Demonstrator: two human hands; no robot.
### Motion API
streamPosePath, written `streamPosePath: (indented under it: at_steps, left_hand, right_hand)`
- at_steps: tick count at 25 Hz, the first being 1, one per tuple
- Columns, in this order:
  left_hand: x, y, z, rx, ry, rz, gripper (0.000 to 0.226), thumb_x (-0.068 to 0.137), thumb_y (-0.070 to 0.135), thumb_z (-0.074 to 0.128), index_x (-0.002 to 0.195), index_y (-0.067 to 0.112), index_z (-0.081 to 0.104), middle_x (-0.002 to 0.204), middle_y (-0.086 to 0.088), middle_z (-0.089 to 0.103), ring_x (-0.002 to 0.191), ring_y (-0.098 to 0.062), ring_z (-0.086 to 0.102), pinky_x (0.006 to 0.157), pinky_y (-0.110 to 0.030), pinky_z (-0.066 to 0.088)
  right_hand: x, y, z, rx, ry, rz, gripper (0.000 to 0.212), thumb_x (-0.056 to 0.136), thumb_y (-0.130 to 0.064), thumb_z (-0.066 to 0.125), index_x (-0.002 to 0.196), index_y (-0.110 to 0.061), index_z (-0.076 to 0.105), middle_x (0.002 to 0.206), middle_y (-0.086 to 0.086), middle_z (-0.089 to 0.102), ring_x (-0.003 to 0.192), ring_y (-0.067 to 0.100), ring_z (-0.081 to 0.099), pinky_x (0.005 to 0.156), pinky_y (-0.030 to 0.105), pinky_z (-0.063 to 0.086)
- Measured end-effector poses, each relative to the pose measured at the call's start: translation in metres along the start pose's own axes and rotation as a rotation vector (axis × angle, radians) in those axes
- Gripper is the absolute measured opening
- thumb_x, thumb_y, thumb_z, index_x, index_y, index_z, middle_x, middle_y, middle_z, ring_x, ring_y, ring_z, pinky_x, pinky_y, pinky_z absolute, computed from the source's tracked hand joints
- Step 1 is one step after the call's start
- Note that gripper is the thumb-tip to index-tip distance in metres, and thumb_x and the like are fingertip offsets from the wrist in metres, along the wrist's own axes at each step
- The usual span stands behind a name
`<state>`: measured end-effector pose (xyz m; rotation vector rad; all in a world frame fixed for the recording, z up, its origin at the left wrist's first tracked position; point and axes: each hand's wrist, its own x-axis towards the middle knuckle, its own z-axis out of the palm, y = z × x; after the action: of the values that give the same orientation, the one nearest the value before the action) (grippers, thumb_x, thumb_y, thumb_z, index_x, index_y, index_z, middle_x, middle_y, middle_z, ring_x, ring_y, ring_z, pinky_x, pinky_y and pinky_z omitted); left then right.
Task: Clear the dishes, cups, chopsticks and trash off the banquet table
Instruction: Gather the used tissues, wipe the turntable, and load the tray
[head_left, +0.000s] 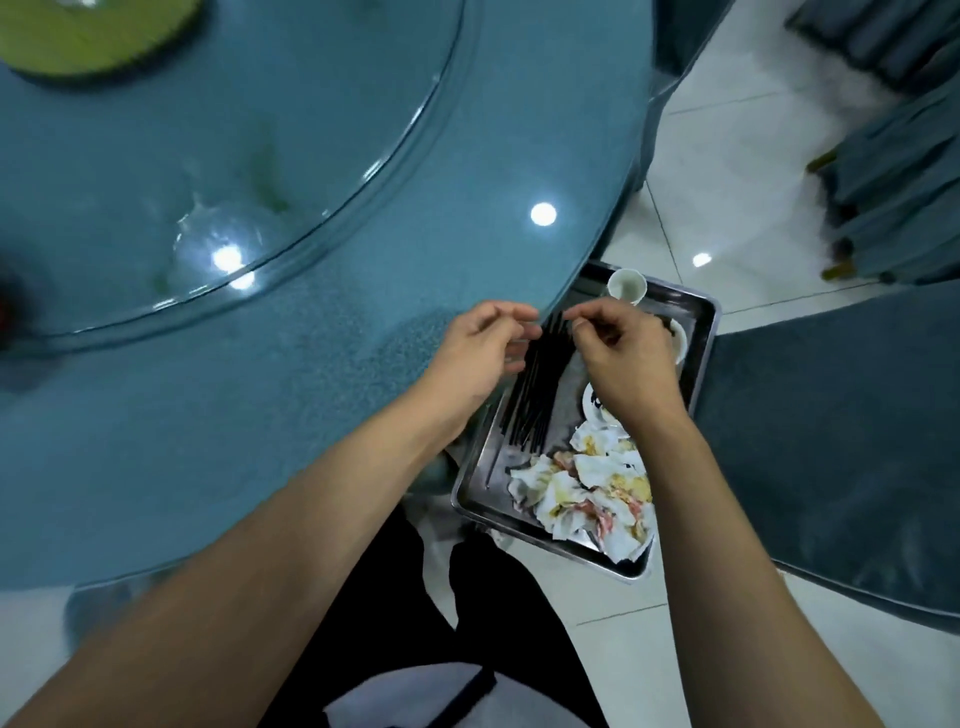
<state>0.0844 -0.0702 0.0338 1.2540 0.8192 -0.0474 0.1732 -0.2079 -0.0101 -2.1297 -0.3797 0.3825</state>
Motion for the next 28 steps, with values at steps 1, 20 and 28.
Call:
streamPosePath:
  at_steps: [1, 20, 28]
  left_hand:
    - [-0.005, 0.004, -0.011, -0.016, 0.019, 0.004, 0.027, 0.101, 0.001, 0.041, 0.098, 0.016, 0.063, 0.102, -0.009, 0.068, 0.099, -0.021, 0.061, 0.089, -0.032, 0.051]
    - [-0.049, 0.047, -0.246, -0.201, 0.402, 0.107, 0.026, 0.100, -0.005, 0.038, 0.108, 0.008, 0.059, 0.090, -0.004, 0.066, 0.088, -0.017, 0.057, 0.077, -0.025, 0.047]
    - [-0.058, 0.036, -0.339, -0.220, 0.460, 0.101, 0.025, 0.101, -0.003, 0.040, 0.106, 0.010, 0.061, 0.096, -0.006, 0.068, 0.089, -0.014, 0.061, 0.081, -0.025, 0.050]
  right_hand:
    - [-0.001, -0.008, 0.008, -0.002, -0.010, -0.018, 0.017, 0.093, -0.019, 0.062, 0.099, -0.024, 0.077, 0.087, -0.010, 0.073, 0.078, 0.006, 0.065, 0.078, 0.031, 0.055]
    - [0.016, -0.181, 0.217, -0.001, -0.354, -0.299, 0.018, 0.086, -0.026, 0.059, 0.094, -0.027, 0.076, 0.088, -0.012, 0.073, 0.080, 0.002, 0.067, 0.078, 0.024, 0.053]
    - [0.004, -0.233, 0.289, -0.076, -0.418, -0.347, 0.016, 0.090, -0.016, 0.065, 0.091, -0.028, 0.075, 0.084, -0.016, 0.071, 0.079, -0.003, 0.064, 0.074, 0.015, 0.047]
